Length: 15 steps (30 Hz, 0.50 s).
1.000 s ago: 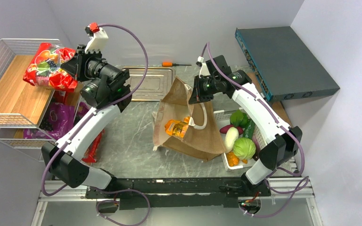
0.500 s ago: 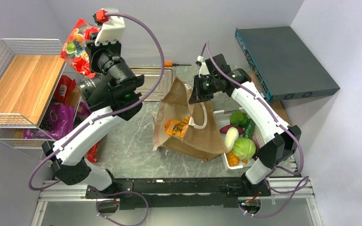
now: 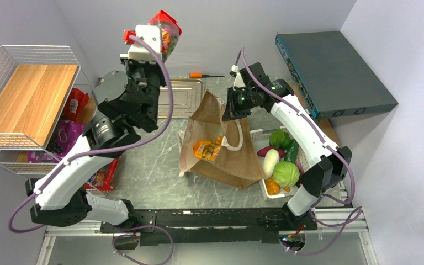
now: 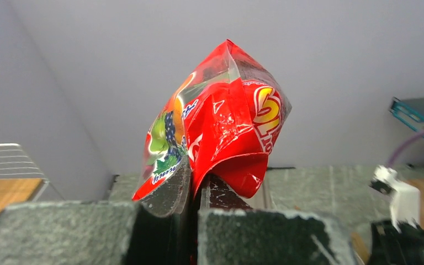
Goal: Place the food into the grocery bag and tie it
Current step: Pick up the snack from the shelf, then place the snack in the grocery bag.
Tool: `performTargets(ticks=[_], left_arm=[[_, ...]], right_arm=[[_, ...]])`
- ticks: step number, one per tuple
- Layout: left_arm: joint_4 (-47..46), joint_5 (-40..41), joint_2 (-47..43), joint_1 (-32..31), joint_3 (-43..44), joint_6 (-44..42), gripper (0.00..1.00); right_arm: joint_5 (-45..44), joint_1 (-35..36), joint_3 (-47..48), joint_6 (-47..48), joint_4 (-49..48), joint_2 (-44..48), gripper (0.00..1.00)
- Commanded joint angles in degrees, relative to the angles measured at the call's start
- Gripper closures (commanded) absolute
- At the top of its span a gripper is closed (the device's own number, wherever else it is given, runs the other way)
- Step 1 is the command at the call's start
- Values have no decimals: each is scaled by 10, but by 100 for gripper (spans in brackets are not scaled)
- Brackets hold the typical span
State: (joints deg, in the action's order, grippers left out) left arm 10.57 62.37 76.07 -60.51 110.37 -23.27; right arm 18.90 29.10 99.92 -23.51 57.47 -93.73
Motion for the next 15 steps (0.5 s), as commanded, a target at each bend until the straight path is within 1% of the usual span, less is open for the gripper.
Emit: performTargets(ticks=[1, 5, 8, 9, 15], left_arm=[[87, -94, -50, 8, -13, 156, 100], [118, -115, -71, 16, -31, 192, 100], [149, -166, -93, 36, -44, 226, 100], [159, -181, -99, 45, -47, 251, 100], [195, -238, -131, 87, -75, 315, 100]], right_arm=[[-24, 0, 7, 1, 17, 14, 100], [-23, 0, 1, -4, 12, 16, 100], [-24, 2, 0, -6, 11, 16, 100], [-24, 1, -1, -6, 11, 17, 100], [-26, 1, 1, -6, 11, 16, 100]])
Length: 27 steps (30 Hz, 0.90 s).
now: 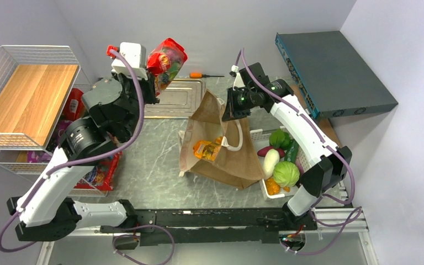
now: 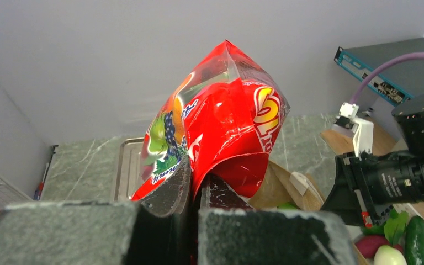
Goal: Place the food into the grocery bag and tie it
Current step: Place the snack in the grocery bag.
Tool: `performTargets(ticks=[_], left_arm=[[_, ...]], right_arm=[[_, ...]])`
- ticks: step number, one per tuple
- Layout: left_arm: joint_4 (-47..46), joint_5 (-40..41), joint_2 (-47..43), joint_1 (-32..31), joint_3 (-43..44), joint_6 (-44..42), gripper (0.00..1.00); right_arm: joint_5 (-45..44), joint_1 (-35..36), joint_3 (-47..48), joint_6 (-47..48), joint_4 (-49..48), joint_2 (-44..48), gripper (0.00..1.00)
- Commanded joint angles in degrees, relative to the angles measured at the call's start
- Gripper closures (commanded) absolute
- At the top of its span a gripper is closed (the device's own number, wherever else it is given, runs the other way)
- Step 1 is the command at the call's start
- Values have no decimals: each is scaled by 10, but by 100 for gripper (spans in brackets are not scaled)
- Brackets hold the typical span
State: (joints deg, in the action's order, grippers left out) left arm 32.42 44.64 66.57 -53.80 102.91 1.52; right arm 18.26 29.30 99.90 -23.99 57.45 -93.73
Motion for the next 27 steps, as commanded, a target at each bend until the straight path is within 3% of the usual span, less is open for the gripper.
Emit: performTargets(ticks=[1, 10, 21, 27], left_arm=[[-20, -67, -40, 25, -3, 73, 100], [67, -138, -50, 56, -7, 141, 100], [131, -224, -85, 81, -94, 210, 100], [137, -279, -73, 96, -142, 235, 100]], right_arm=[[-20, 0, 3, -1, 12, 15, 100], [-9, -1, 52, -23, 31, 6, 100], [-25, -1, 137, -111, 102, -20, 100], [-41, -4, 169, -112, 146, -40, 100]])
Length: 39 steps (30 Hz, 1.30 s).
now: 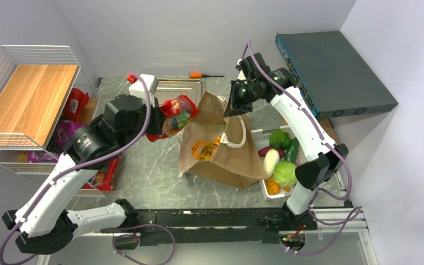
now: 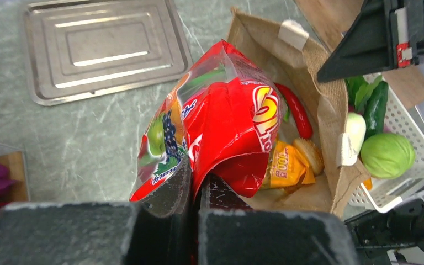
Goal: Place the food into the grocery bag and tie it
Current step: Place the snack in the grocery bag.
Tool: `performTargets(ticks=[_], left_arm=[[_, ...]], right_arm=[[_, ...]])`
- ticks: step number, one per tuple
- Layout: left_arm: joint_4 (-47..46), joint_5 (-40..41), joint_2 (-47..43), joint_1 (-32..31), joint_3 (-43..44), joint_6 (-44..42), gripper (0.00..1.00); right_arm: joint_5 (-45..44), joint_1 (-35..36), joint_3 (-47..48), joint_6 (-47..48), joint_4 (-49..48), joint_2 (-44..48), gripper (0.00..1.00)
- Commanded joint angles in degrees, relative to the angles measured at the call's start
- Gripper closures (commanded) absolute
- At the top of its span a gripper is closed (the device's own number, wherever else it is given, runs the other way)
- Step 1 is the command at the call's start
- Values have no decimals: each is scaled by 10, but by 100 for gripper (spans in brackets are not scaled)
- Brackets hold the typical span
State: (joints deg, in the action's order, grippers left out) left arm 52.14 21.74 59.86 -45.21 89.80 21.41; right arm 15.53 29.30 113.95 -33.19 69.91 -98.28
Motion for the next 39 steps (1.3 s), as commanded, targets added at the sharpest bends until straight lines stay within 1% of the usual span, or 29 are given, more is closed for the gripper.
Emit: performTargets(ticks=[1, 4, 7, 13, 17, 20, 24, 30, 31, 32, 33, 34, 36, 39], left_arm=[[-69, -60, -4, 13, -21, 39, 100], [-106, -90, 1, 23, -51, 48, 100], [-132, -127, 15, 30, -70, 48, 100], [-183, -176, 42, 42, -87, 66, 100], [-192, -209, 73, 51, -71, 66, 100], [-194, -224, 90, 57, -63, 60, 100], [-215, -241, 90, 66, -75, 63, 100], [-224, -243, 87, 71, -85, 63, 100], [-228, -243, 86, 72, -88, 65, 95], [-236, -251, 86, 72, -92, 66, 48], [-244, -259, 87, 72, -93, 65, 7], [-245, -266, 89, 72, -93, 70, 1], [-233, -270, 97, 72, -83, 75, 1], [-206, -251, 104, 72, -66, 72, 1]], right_arm=[[-9, -6, 16, -18, 14, 12, 100], [12, -13, -18, -12, -11, 29, 100], [28, -22, -33, -3, -20, 38, 100], [59, -32, -23, 28, -23, 38, 100], [60, -35, -18, 37, -20, 36, 100], [58, -36, -20, 36, -19, 40, 100], [57, -38, -28, 33, -24, 47, 100], [56, -40, -26, 33, -25, 45, 100], [58, -41, -26, 33, -26, 44, 100], [59, -41, -26, 34, -27, 43, 100], [60, -41, -26, 35, -28, 41, 100], [62, -42, -25, 36, -27, 40, 100], [63, -42, -21, 38, -25, 35, 100], [64, -42, -13, 42, -21, 30, 100]])
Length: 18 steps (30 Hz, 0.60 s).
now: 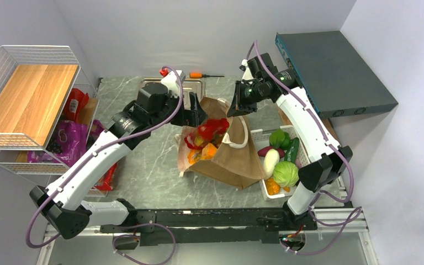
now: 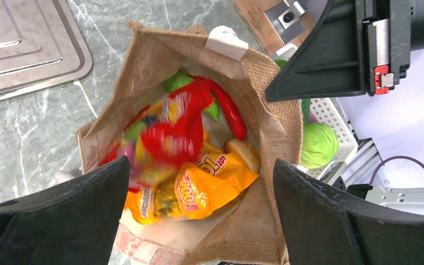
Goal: Place the food into the grocery bag and tie it
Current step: Place the snack in the grocery bag.
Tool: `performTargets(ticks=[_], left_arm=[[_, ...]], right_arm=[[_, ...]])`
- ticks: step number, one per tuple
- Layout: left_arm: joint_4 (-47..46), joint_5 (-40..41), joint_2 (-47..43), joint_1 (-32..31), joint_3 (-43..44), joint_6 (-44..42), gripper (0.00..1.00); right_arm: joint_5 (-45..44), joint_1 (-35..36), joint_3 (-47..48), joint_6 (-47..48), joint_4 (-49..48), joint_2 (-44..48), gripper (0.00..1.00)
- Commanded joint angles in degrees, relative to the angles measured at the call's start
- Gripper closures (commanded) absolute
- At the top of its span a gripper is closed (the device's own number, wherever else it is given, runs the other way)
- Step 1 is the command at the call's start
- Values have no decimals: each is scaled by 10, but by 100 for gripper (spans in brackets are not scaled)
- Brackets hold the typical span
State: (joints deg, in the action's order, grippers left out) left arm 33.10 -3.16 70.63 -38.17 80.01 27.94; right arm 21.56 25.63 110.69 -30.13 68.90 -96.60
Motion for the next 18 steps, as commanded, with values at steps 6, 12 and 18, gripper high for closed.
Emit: performTargets(ticks=[6, 12, 18], left_arm=[[37, 81, -31, 22, 17, 14, 1], [105, 114, -55, 47, -40, 48, 2], [101, 110, -99, 57, -155, 88, 5]], right_arm=[[10, -7, 39, 17, -7, 3, 100], [16, -12, 47, 23, -3, -1, 100], [26, -14, 44, 19, -8, 2, 100]])
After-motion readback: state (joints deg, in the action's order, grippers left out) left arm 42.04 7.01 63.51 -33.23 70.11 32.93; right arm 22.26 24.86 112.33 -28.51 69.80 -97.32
